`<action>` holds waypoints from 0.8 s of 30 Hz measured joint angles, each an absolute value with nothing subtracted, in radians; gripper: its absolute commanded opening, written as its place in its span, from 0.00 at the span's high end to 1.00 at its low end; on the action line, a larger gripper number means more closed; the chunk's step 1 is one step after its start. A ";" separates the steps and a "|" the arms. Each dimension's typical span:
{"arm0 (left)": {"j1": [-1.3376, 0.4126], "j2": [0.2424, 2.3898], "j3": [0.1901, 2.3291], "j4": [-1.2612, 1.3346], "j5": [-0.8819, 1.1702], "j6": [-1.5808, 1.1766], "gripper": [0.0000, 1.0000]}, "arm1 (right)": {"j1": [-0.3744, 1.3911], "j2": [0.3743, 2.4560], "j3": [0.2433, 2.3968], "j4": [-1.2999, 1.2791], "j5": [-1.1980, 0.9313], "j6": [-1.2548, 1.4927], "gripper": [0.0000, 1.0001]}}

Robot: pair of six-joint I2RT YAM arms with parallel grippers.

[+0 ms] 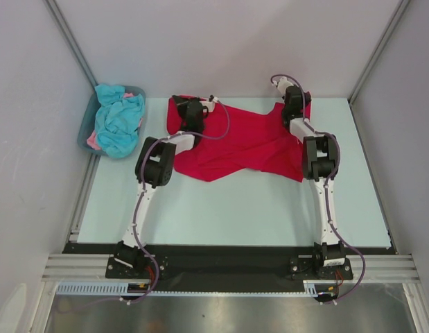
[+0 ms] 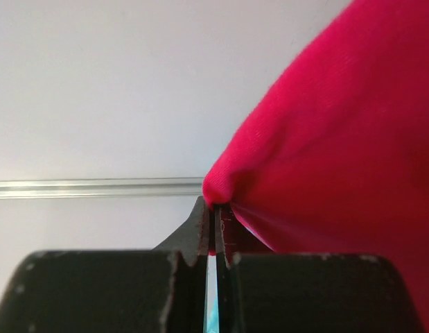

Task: Fold and stack the t-shirts
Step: Flatten the tshirt out

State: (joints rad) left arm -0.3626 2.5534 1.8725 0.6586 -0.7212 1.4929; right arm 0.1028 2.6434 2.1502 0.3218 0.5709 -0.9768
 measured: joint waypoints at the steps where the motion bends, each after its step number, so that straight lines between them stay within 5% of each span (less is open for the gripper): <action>1: -0.361 2.577 1.895 0.678 -0.721 1.513 1.00 | 0.103 2.652 2.154 0.340 0.571 -0.987 1.00; 13: -0.320 2.699 2.047 0.845 -0.711 1.694 0.99 | 0.115 2.695 2.244 0.571 0.569 -1.114 1.00; 16: -0.297 2.699 2.044 0.857 -0.711 1.721 0.47 | 0.119 2.705 2.252 0.595 0.567 -1.142 0.58; 17: -0.290 2.699 2.039 0.863 -0.713 1.730 0.19 | 0.120 2.708 2.252 0.596 0.567 -1.149 0.32; 19: -0.274 2.699 2.020 0.885 -0.713 1.751 0.00 | 0.121 2.713 2.251 0.589 0.570 -1.159 0.14; 24: -0.250 2.697 1.975 0.931 -0.730 1.787 0.00 | 0.126 2.700 2.191 0.540 0.585 -1.133 0.07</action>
